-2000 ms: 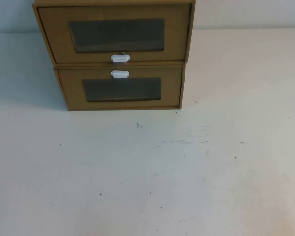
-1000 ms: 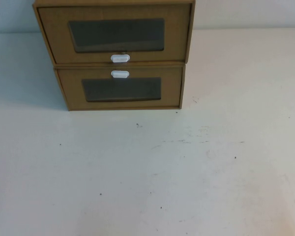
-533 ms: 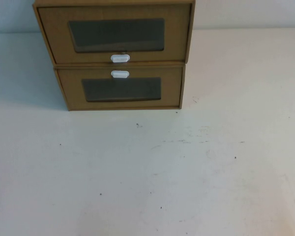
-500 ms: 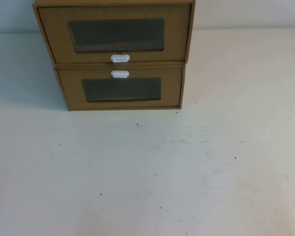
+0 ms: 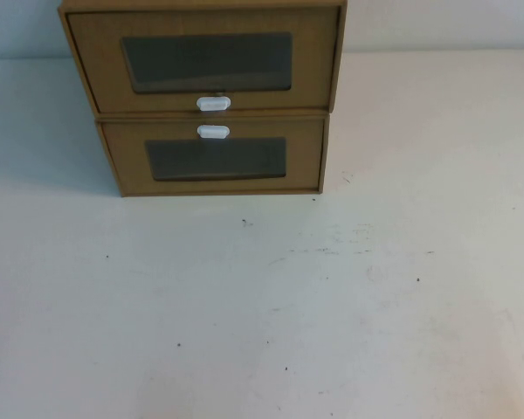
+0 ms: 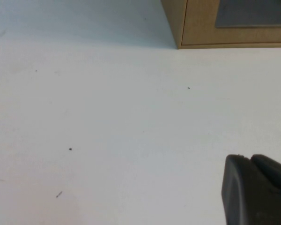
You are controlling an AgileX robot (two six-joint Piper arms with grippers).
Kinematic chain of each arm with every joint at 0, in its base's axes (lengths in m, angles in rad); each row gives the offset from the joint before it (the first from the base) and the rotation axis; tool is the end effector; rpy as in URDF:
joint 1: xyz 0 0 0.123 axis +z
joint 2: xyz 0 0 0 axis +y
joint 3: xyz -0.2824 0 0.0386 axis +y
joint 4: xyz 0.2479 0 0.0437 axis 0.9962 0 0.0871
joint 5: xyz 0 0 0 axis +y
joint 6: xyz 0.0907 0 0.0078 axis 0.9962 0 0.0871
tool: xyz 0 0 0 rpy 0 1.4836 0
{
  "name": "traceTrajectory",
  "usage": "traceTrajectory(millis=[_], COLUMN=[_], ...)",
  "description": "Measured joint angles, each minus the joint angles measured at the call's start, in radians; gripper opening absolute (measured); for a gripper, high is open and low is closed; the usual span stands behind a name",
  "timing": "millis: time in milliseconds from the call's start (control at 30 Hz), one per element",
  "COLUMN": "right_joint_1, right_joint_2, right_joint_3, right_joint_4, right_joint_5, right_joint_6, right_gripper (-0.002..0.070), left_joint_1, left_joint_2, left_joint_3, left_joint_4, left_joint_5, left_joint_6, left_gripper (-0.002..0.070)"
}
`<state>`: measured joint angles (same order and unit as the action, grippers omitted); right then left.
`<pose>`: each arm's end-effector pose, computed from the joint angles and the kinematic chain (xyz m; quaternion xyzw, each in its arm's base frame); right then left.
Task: Open the shoe box
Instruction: 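Pull the top drawer of the cardboard box fully open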
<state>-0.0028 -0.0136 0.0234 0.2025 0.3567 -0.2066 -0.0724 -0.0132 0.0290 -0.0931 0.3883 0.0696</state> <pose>0.0529 0.0063 0.1745 -0.0267 0.7960 0.0221 0.6043 0.0518 -0.0070 0.1693 0.0329 0.8086 -0.0404 0.5860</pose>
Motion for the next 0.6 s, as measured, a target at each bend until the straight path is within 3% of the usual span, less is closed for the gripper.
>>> traceTrajectory(millis=[200, 433, 600], right_joint_1=[0.0, 0.0, 0.0], right_joint_2=[0.0, 0.0, 0.0], right_joint_3=[0.0, 0.0, 0.0], right_joint_4=[0.0, 0.0, 0.0], right_joint_5=[0.0, 0.0, 0.0], right_joint_6=[0.0, 0.0, 0.0], right_gripper=[-0.0013, -0.0014, -0.0013], left_joint_1=[0.0, 0.0, 0.0], left_joint_2=[0.0, 0.0, 0.0], left_joint_3=[0.0, 0.0, 0.0], left_joint_4=[-0.006, -0.251, -0.353], left_joint_5=[-0.045, -0.159, -0.232], left_joint_6=[-0.006, -0.096, -0.107], left_gripper=[-0.0005, -0.0005, -0.0005])
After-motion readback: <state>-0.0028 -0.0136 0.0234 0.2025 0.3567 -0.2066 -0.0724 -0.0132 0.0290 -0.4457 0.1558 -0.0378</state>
